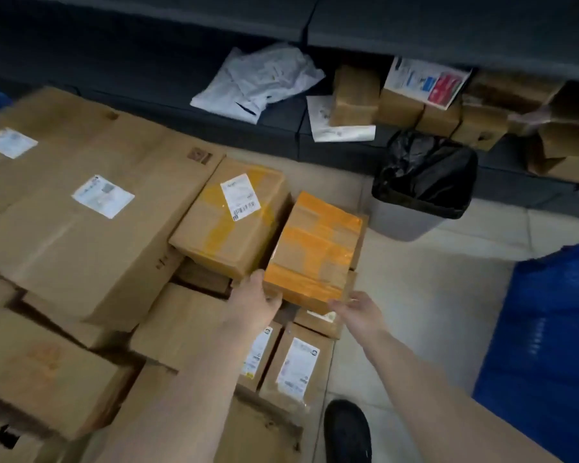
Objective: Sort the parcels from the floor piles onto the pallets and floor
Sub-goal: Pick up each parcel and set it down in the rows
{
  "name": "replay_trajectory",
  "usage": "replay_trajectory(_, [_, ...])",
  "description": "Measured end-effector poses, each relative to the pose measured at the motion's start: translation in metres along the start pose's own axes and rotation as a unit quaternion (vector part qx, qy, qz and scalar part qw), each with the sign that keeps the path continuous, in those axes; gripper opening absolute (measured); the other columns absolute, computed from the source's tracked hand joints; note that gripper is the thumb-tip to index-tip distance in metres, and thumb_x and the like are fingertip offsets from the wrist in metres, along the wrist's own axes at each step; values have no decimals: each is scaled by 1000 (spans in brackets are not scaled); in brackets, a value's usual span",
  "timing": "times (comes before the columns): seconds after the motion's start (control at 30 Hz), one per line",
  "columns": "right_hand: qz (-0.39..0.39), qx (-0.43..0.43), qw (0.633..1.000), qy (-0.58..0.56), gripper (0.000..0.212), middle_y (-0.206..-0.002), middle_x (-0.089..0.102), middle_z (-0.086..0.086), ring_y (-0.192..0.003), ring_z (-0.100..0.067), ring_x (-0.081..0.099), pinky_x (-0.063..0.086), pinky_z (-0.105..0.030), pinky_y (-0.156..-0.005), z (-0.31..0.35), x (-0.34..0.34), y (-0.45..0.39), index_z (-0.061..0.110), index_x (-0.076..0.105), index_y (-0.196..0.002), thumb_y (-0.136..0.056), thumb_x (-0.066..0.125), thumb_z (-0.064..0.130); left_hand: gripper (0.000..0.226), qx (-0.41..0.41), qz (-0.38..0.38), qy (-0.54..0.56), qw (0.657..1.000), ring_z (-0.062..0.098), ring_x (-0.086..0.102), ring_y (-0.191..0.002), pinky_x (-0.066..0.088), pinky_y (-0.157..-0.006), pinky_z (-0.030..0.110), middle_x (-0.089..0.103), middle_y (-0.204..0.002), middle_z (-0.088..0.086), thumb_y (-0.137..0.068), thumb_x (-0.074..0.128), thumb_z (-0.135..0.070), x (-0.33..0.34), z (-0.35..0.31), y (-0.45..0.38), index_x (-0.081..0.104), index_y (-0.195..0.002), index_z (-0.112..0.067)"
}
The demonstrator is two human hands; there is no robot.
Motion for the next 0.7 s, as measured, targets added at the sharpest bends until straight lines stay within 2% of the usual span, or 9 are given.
replay_trajectory(0.07, [-15,22,999,-39,71,-141,48,-8,-127,-28,47,39,-34,-105,-20,18,-64,14,33,-144,-86,65,40,56,-13,-3,19,1000,28,52,-118,47,-96,43,52,-130,6,-89,57,-41,35,14,-56,37,-136,-18])
replay_trajectory(0.13, [-18,31,995,-97,80,-142,47,-8,-128,-29,47,38,-39,-108,-38,37,-113,16,29,-146,-82,69,43,67,-31,-9,58,998,30,49,-122,44,-99,46,50,-133,6,-86,62,-42,64,26,-100,32,-140,-16])
replay_trajectory(0.23, [-5,6,981,-194,86,-137,48,0,-124,-24,48,39,-41,-107,-57,57,-152,23,26,-145,-77,77,37,75,-67,-19,216,974,29,47,-124,42,-101,40,47,-137,9,-82,72,-31,94,38,-132,32,-142,-14])
replay_trajectory(0.3, [4,-13,974,-226,90,-131,47,8,-122,-21,47,38,-49,-106,-63,59,-152,31,24,-144,-74,79,39,73,-61,-54,280,956,28,48,-122,44,-100,40,47,-133,8,-77,77,-26,102,39,-129,38,-139,-17])
replay_trajectory(0.4, [8,-23,968,-249,76,-125,51,12,-117,-17,50,41,-49,-102,-58,46,-120,36,31,-140,-78,75,37,74,-19,-102,314,944,21,48,-120,45,-99,45,44,-129,0,-72,80,-21,87,23,-103,42,-136,-23])
replay_trajectory(0.53, [-32,-74,963,-257,61,-115,54,19,-112,-13,52,43,-41,-98,-12,7,-41,35,39,-134,-82,70,31,71,2,-143,341,929,7,46,-112,43,-87,24,43,-123,-7,-73,79,-18,23,-16,-30,45,-135,-25])
replay_trajectory(0.57, [-31,-94,961,-257,61,-117,56,18,-113,-12,53,43,-40,-97,8,-2,-15,34,40,-134,-81,71,31,69,1,-149,362,920,7,47,-112,45,-86,22,44,-124,-6,-74,79,-18,-2,-25,-6,46,-134,-25])
replay_trajectory(0.63, [-10,-136,961,-243,67,-122,57,14,-115,-12,54,44,-40,-97,53,-18,40,33,42,-135,-75,73,37,63,-10,-173,404,898,10,51,-113,51,-88,28,47,-123,-4,-74,79,-19,-57,-37,42,47,-127,-29])
replay_trajectory(0.7, [20,-171,963,-209,78,-127,56,11,-117,-13,54,45,-43,-100,99,-27,101,34,40,-137,-69,75,46,58,-35,-211,412,886,12,52,-114,50,-94,36,49,-118,-7,-71,81,-24,-113,-39,97,49,-116,-41])
Point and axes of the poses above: each hand's wrist, its own y-axis away from the middle knuckle, its own x-axis out of the palm, z = x × y, the point moved 3 cm from there along -y, towards the middle knuckle
